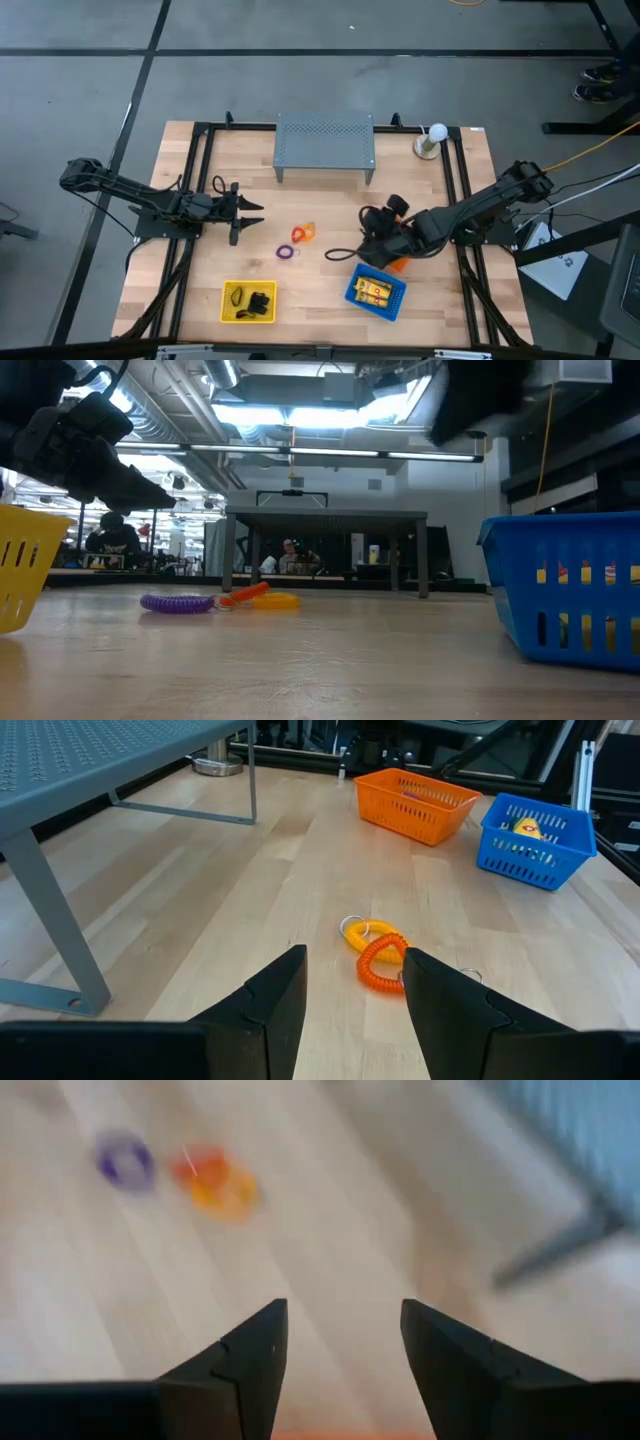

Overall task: Pick & Place Office Desk Supplies
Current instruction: Put the violet spring keychain into the orange basket

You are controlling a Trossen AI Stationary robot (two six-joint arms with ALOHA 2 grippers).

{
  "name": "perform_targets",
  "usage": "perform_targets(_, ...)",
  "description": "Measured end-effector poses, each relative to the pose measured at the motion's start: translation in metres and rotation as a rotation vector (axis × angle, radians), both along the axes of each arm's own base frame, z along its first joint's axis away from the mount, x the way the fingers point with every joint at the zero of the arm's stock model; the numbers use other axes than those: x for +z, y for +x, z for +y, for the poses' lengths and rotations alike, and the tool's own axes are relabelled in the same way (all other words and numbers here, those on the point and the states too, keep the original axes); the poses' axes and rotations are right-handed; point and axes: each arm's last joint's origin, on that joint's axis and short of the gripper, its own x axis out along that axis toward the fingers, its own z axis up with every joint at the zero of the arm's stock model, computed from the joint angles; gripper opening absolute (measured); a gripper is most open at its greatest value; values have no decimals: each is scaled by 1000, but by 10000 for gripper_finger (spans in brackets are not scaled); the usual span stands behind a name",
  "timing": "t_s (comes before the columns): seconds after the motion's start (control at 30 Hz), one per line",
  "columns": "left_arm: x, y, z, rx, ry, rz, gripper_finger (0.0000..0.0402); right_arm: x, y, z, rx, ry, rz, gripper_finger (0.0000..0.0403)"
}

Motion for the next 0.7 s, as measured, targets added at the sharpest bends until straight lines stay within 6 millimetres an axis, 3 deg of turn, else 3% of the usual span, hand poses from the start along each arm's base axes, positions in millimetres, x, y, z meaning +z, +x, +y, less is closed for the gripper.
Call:
perform_targets(0.1,0,0,0,0,0,0,161,15,15,2,81,-49,-111,192)
perform_targets(0.23,0,0,0,0,0,0,161,21,35,2,260,-79,-174,185)
perform_targets(0.53,0,0,0,0,0,1,161,-26,94,-1,616,44,-191,180)
perform_targets(0.7,0,0,0,0,1,4,161,-54,118,-3,684,92,-144,180)
